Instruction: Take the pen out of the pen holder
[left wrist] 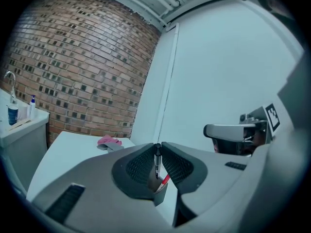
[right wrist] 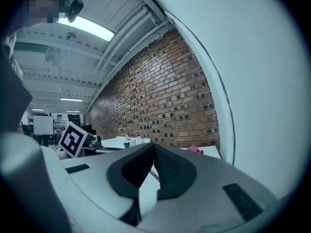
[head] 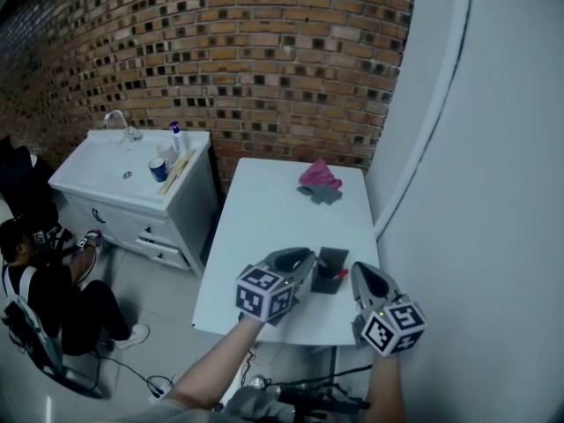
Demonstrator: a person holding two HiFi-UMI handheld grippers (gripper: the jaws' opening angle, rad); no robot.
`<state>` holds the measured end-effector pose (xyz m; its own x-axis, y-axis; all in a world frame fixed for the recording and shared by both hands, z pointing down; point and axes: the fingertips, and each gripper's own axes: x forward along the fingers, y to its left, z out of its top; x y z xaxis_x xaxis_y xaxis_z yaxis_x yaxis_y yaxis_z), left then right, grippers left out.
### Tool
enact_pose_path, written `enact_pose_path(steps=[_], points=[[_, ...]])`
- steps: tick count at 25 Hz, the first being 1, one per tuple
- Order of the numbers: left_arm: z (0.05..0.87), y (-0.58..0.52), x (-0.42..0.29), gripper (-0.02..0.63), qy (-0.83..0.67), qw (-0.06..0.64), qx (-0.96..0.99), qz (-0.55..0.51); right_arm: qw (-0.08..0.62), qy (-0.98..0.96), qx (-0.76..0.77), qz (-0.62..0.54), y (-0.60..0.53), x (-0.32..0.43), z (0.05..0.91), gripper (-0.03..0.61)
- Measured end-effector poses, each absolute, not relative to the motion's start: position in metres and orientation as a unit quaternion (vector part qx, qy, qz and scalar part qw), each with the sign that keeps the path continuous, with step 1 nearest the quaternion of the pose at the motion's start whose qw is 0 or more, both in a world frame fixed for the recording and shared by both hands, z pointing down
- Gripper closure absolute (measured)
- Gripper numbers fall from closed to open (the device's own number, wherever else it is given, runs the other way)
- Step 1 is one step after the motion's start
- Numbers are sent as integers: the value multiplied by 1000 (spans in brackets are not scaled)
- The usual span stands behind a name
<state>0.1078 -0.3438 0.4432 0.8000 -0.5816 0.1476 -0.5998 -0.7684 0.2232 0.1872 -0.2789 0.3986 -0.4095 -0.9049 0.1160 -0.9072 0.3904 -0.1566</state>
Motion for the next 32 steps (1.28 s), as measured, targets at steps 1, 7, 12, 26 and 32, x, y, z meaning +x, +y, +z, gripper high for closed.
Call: enact_pose_path(steps=[1, 7, 12, 26, 32], points=[[439, -341, 105, 555, -314, 129, 940, 33, 4, -835, 542, 95, -278, 184, 397, 592], [417, -324, 85, 555, -310, 117, 943, 22, -5, -843, 531, 82, -273, 162, 390, 592], [401, -311, 71, 555, -304, 108, 947, 11, -13, -848, 523, 79, -271, 149, 387, 592], [396, -299, 63, 556, -292, 112, 950, 3, -12, -853, 518, 71, -268, 142, 384, 592], [398, -298, 71, 557, -287, 113, 951, 6, -4, -852, 518, 68, -269, 147, 386, 594]])
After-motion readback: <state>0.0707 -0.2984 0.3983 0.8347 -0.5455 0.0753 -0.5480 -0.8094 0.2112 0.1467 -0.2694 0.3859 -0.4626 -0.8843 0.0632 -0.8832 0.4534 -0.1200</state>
